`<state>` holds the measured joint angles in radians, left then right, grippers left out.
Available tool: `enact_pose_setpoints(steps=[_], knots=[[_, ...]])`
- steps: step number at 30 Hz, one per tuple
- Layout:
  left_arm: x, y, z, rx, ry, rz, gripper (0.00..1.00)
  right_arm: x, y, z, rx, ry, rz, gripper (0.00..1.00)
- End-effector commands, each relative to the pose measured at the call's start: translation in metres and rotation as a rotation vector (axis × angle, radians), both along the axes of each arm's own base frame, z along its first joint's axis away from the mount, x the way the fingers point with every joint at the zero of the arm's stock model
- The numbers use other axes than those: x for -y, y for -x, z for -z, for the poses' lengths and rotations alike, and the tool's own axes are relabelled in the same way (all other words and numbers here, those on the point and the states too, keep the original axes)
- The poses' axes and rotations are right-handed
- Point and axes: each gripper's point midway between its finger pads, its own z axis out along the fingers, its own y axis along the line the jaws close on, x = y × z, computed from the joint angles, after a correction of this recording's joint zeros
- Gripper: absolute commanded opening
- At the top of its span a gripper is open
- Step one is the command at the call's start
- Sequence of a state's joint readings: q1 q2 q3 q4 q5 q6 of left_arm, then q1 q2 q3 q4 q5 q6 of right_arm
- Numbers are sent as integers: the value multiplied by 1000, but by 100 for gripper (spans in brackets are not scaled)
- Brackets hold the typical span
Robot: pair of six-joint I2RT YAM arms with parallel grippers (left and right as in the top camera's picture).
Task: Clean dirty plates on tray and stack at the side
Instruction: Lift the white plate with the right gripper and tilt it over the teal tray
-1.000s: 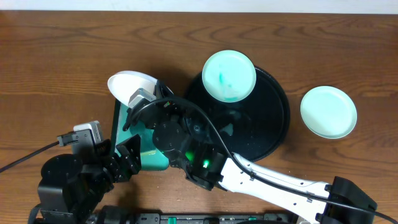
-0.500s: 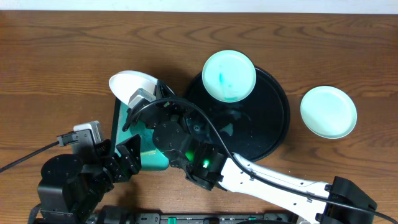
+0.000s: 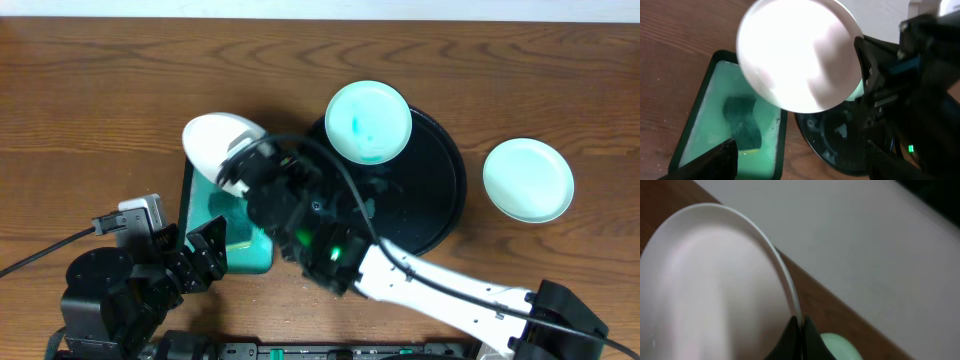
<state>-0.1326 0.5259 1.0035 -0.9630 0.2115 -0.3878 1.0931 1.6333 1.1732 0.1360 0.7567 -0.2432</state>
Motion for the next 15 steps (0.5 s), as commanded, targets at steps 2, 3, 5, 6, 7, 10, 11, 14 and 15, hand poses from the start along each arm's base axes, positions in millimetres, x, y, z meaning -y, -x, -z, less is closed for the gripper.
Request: enact_pose_setpoints(steps=[2,3,5,6,7,10,11,14,15], knots=[[1,1,-8,19,-1,9,80,6,-13,0,-61,-141,30,1],[1,1,-7,19,-1,9,80,0,-10,0,-45,-88,-14,1],[1,0,-8,22,0,9,80,-1,-6,-7,44,94,-45,1],[1,0,-8,23,0,8,80,5,-8,-12,75,117,-6,1],[1,0,-8,23,0,8,80,10,-11,-18,93,102,35,1],[1,0,-8,23,0,8,80,2,-3,-18,131,221,-23,1],[1,0,-8,23,0,8,81,-1,-1,-18,147,263,-39,1],[1,0,-8,24,0,8,80,-9,7,-21,159,254,-59,1],[1,0,-8,24,0,8,80,-11,11,-21,167,275,-71,1]])
